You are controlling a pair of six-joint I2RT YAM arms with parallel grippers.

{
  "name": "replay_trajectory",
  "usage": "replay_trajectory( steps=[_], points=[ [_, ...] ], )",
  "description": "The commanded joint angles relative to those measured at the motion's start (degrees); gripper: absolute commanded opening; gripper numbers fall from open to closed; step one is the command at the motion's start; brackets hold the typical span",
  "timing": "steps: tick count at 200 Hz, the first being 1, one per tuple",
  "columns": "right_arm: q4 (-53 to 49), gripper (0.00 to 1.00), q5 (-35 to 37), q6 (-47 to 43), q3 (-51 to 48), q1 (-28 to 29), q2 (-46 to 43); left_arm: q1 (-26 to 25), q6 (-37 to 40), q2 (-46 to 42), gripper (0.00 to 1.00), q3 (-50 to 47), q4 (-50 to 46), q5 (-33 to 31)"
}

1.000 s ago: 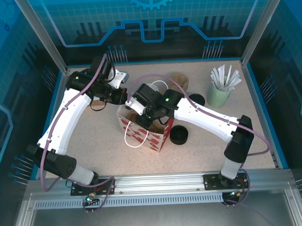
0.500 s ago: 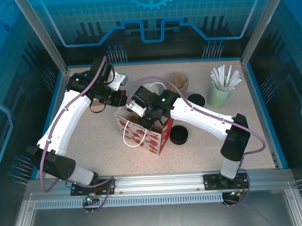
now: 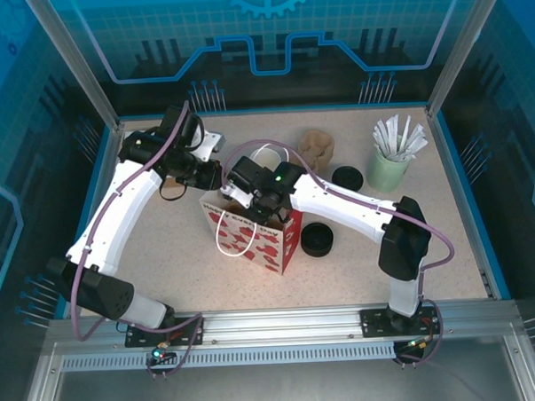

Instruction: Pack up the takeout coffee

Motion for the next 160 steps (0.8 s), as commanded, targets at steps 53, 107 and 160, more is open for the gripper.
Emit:
replay_trajectory(
  steps=[53,107,160],
  points=[
    [1.1,0.10,-0.4,-1.3,0.6,-1.1,5.3,0.4,-0.2,-1.6,0.33,-1.7,0.5,-2.5],
    [-0.1,0.10,-1.1,-1.5,1.0,-1.6,8.5,0.4,-0.2,-1.5,0.33,-1.9,-0.1,-4.7],
    [-1.3,0.12,-2.2,-1.9,2.4,-1.7,11.5,0.4,-0.7,-1.6,0.34,-1.8,0.5,-3.9]
  ],
)
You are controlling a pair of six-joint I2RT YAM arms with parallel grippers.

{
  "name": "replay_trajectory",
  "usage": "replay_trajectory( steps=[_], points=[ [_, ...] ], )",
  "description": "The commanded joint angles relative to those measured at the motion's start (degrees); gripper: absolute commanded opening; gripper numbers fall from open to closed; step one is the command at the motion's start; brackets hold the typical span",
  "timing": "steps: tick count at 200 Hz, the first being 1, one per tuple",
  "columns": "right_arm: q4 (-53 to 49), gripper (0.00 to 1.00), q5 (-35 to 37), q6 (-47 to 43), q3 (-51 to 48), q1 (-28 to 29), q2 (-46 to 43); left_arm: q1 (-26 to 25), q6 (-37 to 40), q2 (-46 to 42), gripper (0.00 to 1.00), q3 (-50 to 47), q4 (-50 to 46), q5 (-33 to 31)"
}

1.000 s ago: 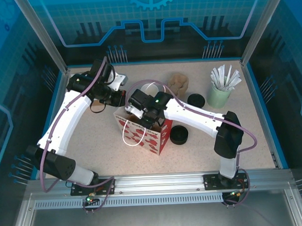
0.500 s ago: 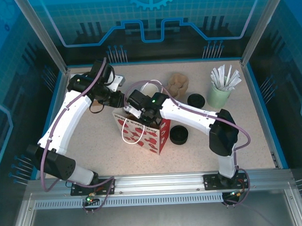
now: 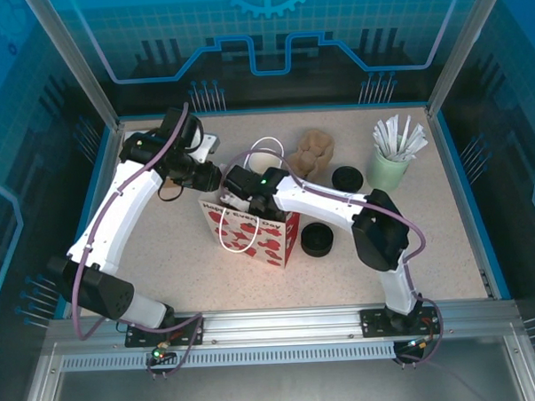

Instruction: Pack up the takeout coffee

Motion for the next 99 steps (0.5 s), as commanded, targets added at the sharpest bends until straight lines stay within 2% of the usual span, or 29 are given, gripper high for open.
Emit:
replay_trajectory(
  steps=[1,24,99],
  points=[
    [-1.4,0.12,-1.7,-1.0,2.2,-0.5,2.3,-0.1,-0.8,-1.5,0.34,-0.2,0.3,1.8],
    [-2.2,0.12,-1.9,-1.2,3.1,-0.5,3.8,-0.1,-0.9,-1.4,0.38,-0.2,0.3,2.0],
    [-3.6,0.13,-1.4,-1.9,3.6,-0.5,6.3,-0.1,-0.8,-1.0,0.39,0.2,-0.2,1.6]
  ],
)
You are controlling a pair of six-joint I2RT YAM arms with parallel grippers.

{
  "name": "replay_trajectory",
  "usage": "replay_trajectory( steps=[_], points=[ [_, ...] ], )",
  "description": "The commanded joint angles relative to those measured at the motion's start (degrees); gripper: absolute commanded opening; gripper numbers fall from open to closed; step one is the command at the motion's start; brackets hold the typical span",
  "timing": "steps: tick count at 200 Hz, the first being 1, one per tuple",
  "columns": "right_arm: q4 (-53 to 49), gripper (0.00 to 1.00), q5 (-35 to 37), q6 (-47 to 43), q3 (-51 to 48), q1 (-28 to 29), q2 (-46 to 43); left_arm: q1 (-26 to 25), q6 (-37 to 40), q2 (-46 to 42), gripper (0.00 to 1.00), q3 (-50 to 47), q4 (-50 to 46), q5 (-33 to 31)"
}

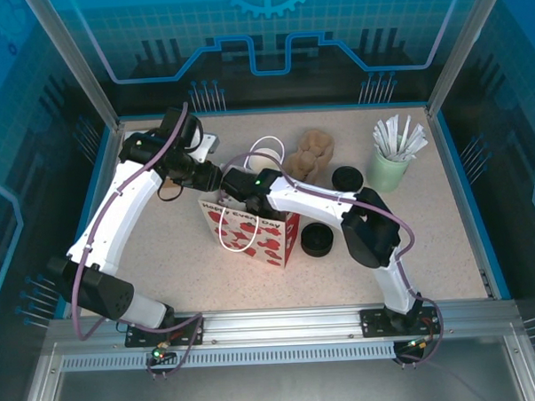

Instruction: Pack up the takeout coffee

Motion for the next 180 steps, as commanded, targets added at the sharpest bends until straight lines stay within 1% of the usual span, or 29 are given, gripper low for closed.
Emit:
replay_trajectory(
  steps=[1,152,180],
  points=[
    [-1.9,0.13,-0.7,-1.0,1.2,-0.4,2.4,-0.1,-0.8,-1.0,0.39,0.2,-0.3,1.6],
    [-0.1,0.14,-2.4,-0.4,0.4,-0.8,1.3,-0.1,-1.0,-0.9,0.40,-0.4,-0.2,2.3],
    [0.6,0.16,-3.4,0.3,0.3,-0.8,-1.2,-0.1,-0.9,-0.9,0.39,-0.4,-0.4,2.5]
  ],
)
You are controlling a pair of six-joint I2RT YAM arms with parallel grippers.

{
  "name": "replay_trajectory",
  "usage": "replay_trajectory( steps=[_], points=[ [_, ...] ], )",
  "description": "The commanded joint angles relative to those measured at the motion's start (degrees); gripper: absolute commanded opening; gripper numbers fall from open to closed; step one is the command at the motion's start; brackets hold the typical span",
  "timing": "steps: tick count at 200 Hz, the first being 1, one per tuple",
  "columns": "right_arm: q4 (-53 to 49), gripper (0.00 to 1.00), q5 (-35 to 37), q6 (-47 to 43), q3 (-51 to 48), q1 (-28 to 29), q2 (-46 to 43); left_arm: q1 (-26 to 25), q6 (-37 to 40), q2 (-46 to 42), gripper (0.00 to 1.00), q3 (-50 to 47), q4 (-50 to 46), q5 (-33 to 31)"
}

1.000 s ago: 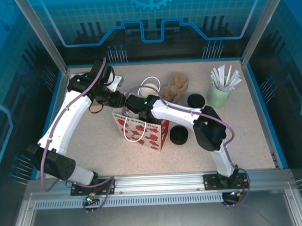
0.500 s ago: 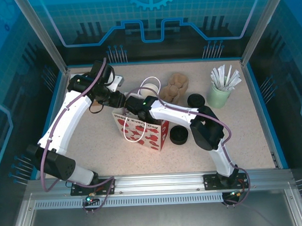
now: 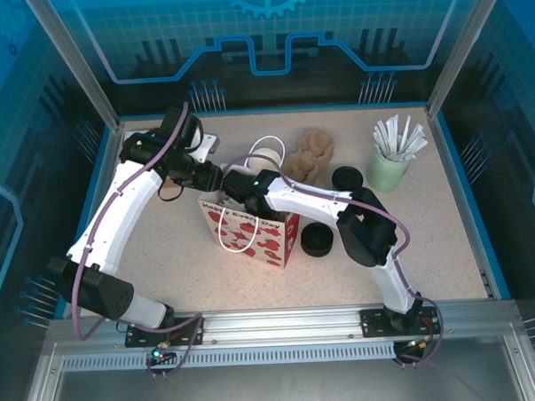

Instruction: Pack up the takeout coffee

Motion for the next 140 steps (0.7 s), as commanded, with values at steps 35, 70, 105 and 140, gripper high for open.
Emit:
replay_trajectory(
  steps=[35,70,105,140],
  points=[
    [2.7,0.20,-4.3,1.4,-0.6,-0.7,-7.8,-0.1,-0.8,-0.9,0.35,-0.6,-0.7,2.3],
    [6.8,0.19,-5.9,2.7,-1.6,-0.9,-11.4,-0.1,-1.0,-0.9,0.30,-0.9,-0.2,3.2],
    [9.3,0.17,-6.0,3.2,-0.7,-1.0,-9.6,-0.1,-1.1,-0.4,0.29,-0.8,-0.2,3.8],
    [12.8,0.15,-5.9,3.9,-2.2,-1.2,-9.5,-0.1,-0.9,-0.3,0.28,-0.8,-0.3,3.7]
  ],
)
